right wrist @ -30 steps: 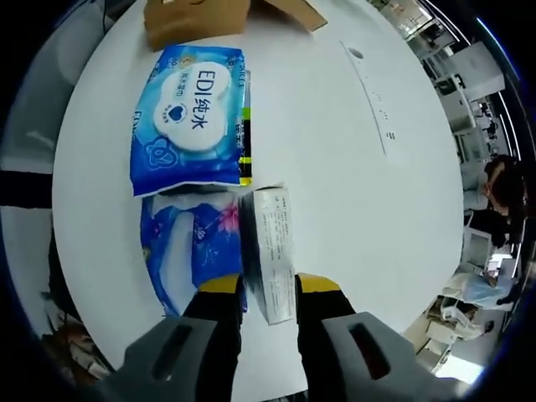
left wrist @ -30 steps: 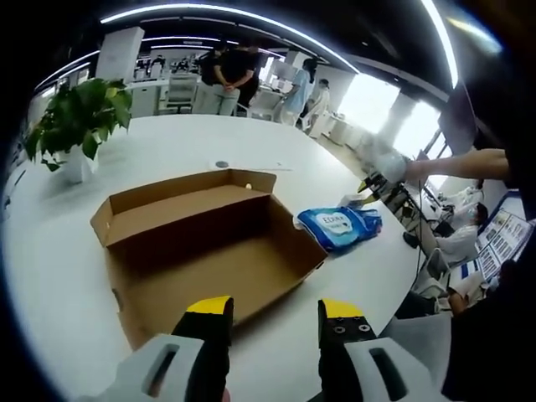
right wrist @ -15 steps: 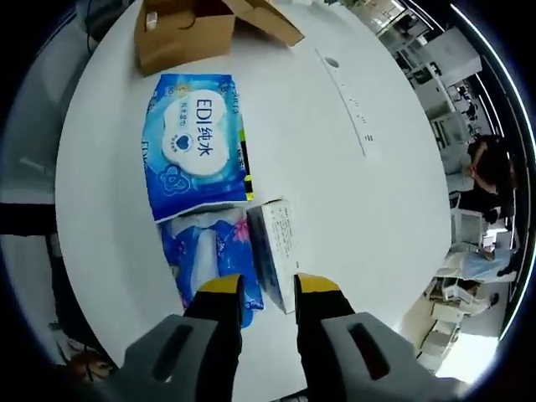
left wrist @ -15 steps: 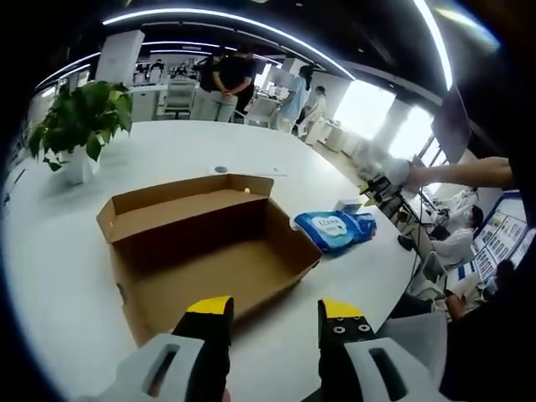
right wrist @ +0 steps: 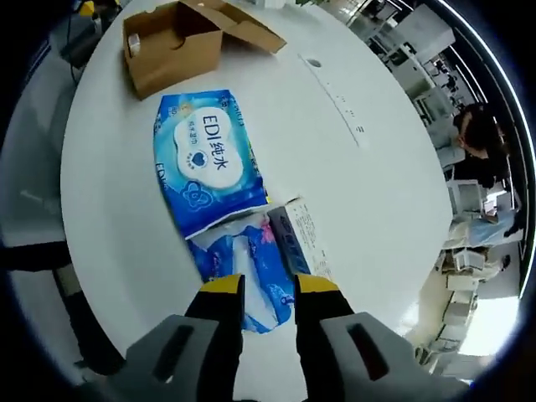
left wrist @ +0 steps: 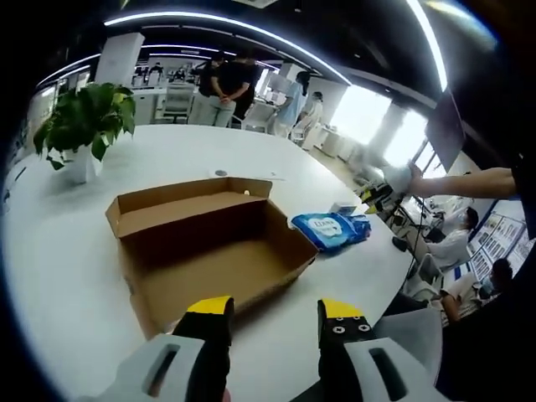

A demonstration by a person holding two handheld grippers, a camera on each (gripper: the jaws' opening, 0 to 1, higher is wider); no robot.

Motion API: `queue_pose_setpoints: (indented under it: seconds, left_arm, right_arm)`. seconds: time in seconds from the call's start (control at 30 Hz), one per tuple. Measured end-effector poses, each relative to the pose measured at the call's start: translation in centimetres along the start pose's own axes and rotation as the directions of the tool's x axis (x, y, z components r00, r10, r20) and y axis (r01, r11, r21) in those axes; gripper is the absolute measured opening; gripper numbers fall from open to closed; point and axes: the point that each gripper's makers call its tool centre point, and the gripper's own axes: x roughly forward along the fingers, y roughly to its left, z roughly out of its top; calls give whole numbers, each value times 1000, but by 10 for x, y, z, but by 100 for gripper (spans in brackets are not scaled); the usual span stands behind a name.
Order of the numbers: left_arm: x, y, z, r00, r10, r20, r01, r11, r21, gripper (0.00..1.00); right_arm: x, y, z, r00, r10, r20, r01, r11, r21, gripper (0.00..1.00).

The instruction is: Operate the shoe box by opening the lid, removing the specified soft item, and placing it in the target area until the item is outside and the box remains undamaged.

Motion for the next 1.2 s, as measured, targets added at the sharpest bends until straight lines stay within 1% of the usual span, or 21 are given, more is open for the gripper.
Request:
queue_pose_setpoints:
  seconds: [0.07,0.23,0.4,0.43,0.63,0.7,0.8,0.87,0.97,1.03,1.07,1.1,1.17,1.2]
  left_arm:
    - [-2,1,0,1000,-5,3,5,1000,-2,41]
    - [-5,4,0,1000,-16,7,16,1000,3,41]
    - [-7,8,2,1000,-23,18,23,1000,1,40]
    - [-7,9,3,999,-25,20,25,1000,0,40]
    - [-7,11,0,999,-37,20,37,999,-2,40]
    - [-7,12,-1,999,-40,20,40,999,-2,40]
    - [-6,13,-2,999,-43,21,43,999,-7,40]
    - [-6,13,-2,999,-45,25,45,999,-10,40]
    - [-6,14,-2,999,-46,28,47,999,-11,40]
    - [-6,15,-3,999,-46,29,46,999,-16,40]
    - [-5,15,-4,999,-46,28,46,999,-18,40]
    - [-5,16,-6,999,-46,25,46,999,-19,40]
    - [-3,17,-9,999,-46,16,46,999,-20,40]
    - [-2,17,-9,999,-46,13,46,999,-21,40]
  right_arm:
    - [-1,6,2,1000,-3,11,3,1000,25,20]
    - [-3,16,3,1000,-18,17,17,999,49,22]
    - [-4,24,6,999,-31,43,24,989,146,22]
    - [-4,24,6,998,-31,47,24,988,153,22]
    - [-5,33,18,994,-43,102,15,964,265,21]
    - [-6,37,27,991,-48,125,9,956,293,22]
    - [-6,37,33,988,-76,135,29,947,319,21]
    - [-6,38,38,985,-76,154,19,938,346,22]
    - [-11,37,52,973,-110,202,21,918,397,22]
    - [-16,35,64,960,-136,245,6,883,468,24]
    - [-19,35,71,952,-139,273,-13,871,491,25]
    - [-24,32,79,939,-163,303,-19,855,519,25]
    - [-31,29,89,921,-190,341,-29,838,544,25]
    - [-35,29,94,911,-201,360,-40,826,562,25]
